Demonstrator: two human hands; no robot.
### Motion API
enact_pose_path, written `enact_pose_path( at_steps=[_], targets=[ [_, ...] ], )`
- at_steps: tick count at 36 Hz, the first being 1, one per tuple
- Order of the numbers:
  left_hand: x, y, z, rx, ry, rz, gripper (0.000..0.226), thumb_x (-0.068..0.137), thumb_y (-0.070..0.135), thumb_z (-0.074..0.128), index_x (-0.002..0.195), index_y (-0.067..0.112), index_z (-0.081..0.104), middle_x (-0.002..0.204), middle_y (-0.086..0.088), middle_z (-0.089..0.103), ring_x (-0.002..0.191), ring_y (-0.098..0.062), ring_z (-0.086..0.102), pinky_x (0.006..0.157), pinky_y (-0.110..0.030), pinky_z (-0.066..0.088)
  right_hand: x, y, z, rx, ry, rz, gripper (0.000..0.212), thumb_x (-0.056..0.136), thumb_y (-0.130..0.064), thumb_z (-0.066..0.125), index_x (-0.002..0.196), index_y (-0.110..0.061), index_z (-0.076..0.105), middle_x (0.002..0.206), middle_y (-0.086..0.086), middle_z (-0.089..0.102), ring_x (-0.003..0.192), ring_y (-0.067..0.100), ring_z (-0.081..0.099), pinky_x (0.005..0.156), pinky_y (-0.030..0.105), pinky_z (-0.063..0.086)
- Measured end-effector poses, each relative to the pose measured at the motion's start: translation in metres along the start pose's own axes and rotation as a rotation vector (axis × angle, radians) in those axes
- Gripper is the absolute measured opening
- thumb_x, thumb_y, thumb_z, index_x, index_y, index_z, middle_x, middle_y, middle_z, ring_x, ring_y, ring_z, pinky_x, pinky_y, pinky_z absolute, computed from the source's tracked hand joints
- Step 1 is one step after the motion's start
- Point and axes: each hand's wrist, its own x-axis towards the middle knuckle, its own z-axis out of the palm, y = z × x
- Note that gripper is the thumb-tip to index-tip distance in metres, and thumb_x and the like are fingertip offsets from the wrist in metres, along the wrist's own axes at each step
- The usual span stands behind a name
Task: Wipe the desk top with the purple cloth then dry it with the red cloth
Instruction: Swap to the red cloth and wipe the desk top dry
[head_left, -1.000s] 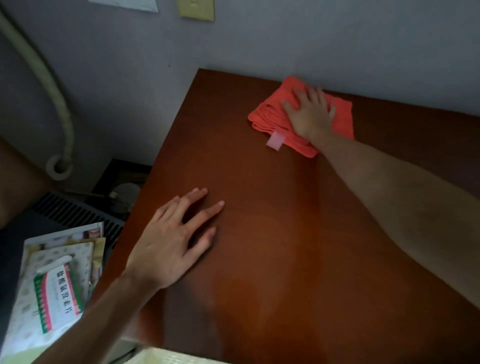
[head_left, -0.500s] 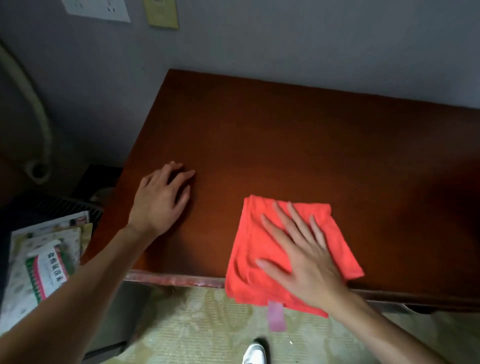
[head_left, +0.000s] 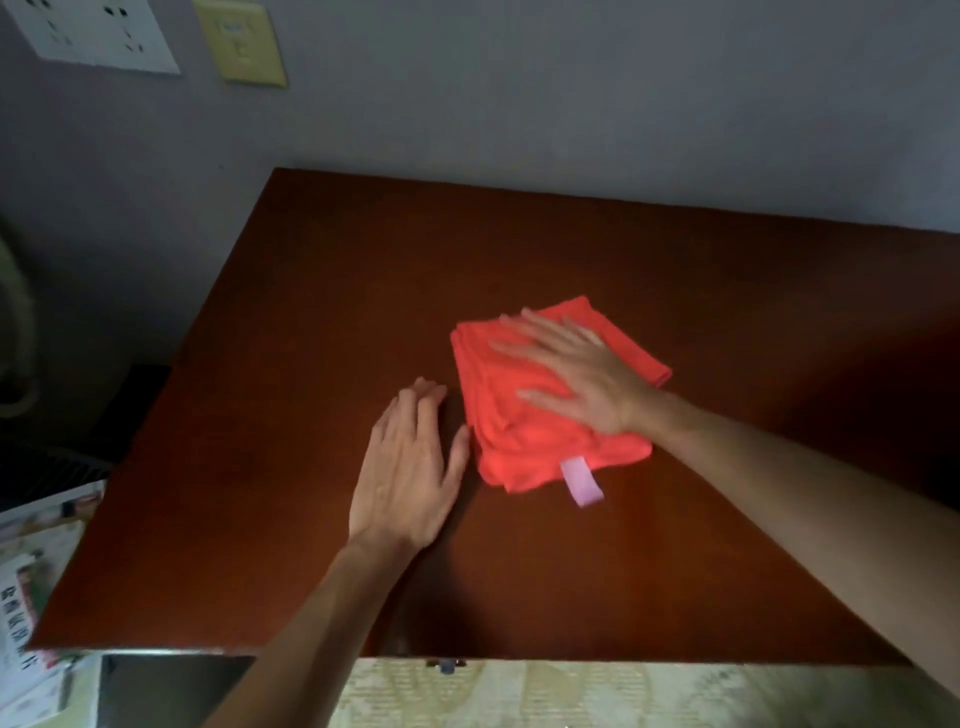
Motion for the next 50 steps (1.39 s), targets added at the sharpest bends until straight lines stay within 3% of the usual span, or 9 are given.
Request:
enact_pose_path(
  at_steps=[9, 14, 17, 26, 32, 36, 41, 44, 50],
  targets=[
    [0.002, 0.003, -0.001, 0.158, -0.068, 0.028, 0.052, 0.103, 0.044, 0.034, 0.145, 0.015, 0.046, 0.148, -0.007, 0.046, 0.149, -0.019, 0.032, 0.120, -0.036, 0.021, 0.126, 0.122, -0.032, 0.032, 0.085, 0.274, 0.082, 0.086, -0.079, 0.024, 0.157, -0.040, 0.033, 0.169, -0.009, 0.022, 0.158, 0.016, 0.014, 0.125, 0.051, 0.014],
    [0.004, 0.002, 0.000, 0.166, -0.080, 0.017, 0.052, 0.103, 0.044, 0.038, 0.148, 0.018, 0.044, 0.149, 0.000, 0.040, 0.150, -0.012, 0.028, 0.121, -0.033, 0.019, 0.160, 0.157, -0.038, 0.028, 0.114, 0.351, 0.057, 0.103, -0.058, 0.042, 0.156, -0.040, 0.035, 0.168, -0.004, 0.027, 0.157, 0.018, 0.017, 0.123, 0.044, 0.013],
    [0.003, 0.002, 0.000, 0.168, -0.081, 0.000, 0.053, 0.104, 0.046, 0.036, 0.150, 0.021, 0.043, 0.153, 0.003, 0.037, 0.152, -0.008, 0.020, 0.122, -0.031, 0.016, 0.171, 0.161, -0.038, 0.028, 0.191, 0.463, 0.056, 0.103, -0.058, 0.042, 0.156, -0.041, 0.035, 0.167, -0.005, 0.029, 0.156, 0.018, 0.019, 0.123, 0.045, 0.013],
    [0.002, 0.003, -0.002, 0.167, -0.065, 0.017, 0.054, 0.103, 0.048, 0.034, 0.147, 0.018, 0.046, 0.151, -0.003, 0.042, 0.150, -0.015, 0.027, 0.120, -0.036, 0.024, 0.120, 0.120, -0.031, 0.083, 0.185, 0.747, 0.078, 0.094, -0.077, 0.033, 0.161, -0.038, 0.022, 0.172, -0.004, 0.009, 0.159, 0.020, 0.000, 0.126, 0.051, -0.002],
    [0.002, 0.004, -0.002, 0.165, -0.046, 0.027, 0.055, 0.102, 0.049, 0.034, 0.145, 0.016, 0.047, 0.147, -0.004, 0.042, 0.147, -0.019, 0.032, 0.118, -0.035, 0.027, 0.026, 0.062, -0.015, 0.065, 0.209, 0.690, 0.085, 0.088, -0.085, 0.034, 0.159, -0.039, 0.025, 0.172, -0.004, 0.011, 0.159, 0.018, 0.002, 0.127, 0.052, 0.002],
    [0.001, 0.007, -0.002, 0.182, -0.043, 0.018, 0.057, 0.100, 0.047, 0.035, 0.142, 0.013, 0.049, 0.144, -0.009, 0.044, 0.141, -0.026, 0.040, 0.113, -0.041, 0.034, -0.059, 0.001, 0.002, 0.026, 0.249, 0.620, 0.097, 0.076, -0.091, 0.021, 0.158, -0.040, 0.029, 0.171, -0.004, 0.020, 0.159, 0.018, 0.008, 0.127, 0.051, 0.006],
    [-0.003, 0.017, -0.005, 0.299, -0.032, 0.033, 0.051, 0.100, 0.042, 0.034, 0.134, 0.010, 0.055, 0.134, -0.011, 0.053, 0.121, -0.031, 0.055, 0.103, -0.045, 0.039, -0.177, -0.076, 0.022, 0.036, 0.268, 0.425, 0.085, 0.087, -0.088, 0.031, 0.158, -0.041, 0.030, 0.171, -0.008, 0.018, 0.159, 0.015, 0.006, 0.128, 0.051, 0.008],
    [-0.007, 0.031, -0.003, 0.316, -0.016, 0.082, 0.047, 0.100, 0.039, 0.032, 0.127, 0.011, 0.059, 0.129, -0.009, 0.054, 0.108, -0.030, 0.059, 0.094, -0.045, 0.044, -0.216, -0.083, 0.023, 0.050, 0.193, 0.296, 0.083, 0.089, -0.085, 0.039, 0.160, -0.043, 0.025, 0.172, -0.012, 0.010, 0.159, 0.013, 0.002, 0.127, 0.053, 0.010],
    [-0.001, 0.074, 0.025, 0.078, 0.040, 0.004, 0.037, 0.100, 0.038, 0.038, 0.121, 0.015, 0.057, 0.122, -0.006, 0.054, 0.108, -0.028, 0.056, 0.090, -0.043, 0.044, -0.205, -0.041, 0.006, 0.052, 0.082, 0.095, 0.072, 0.094, -0.073, 0.045, 0.158, -0.043, 0.029, 0.171, -0.015, 0.011, 0.159, 0.009, 0.002, 0.127, 0.049, 0.014]
  ],
)
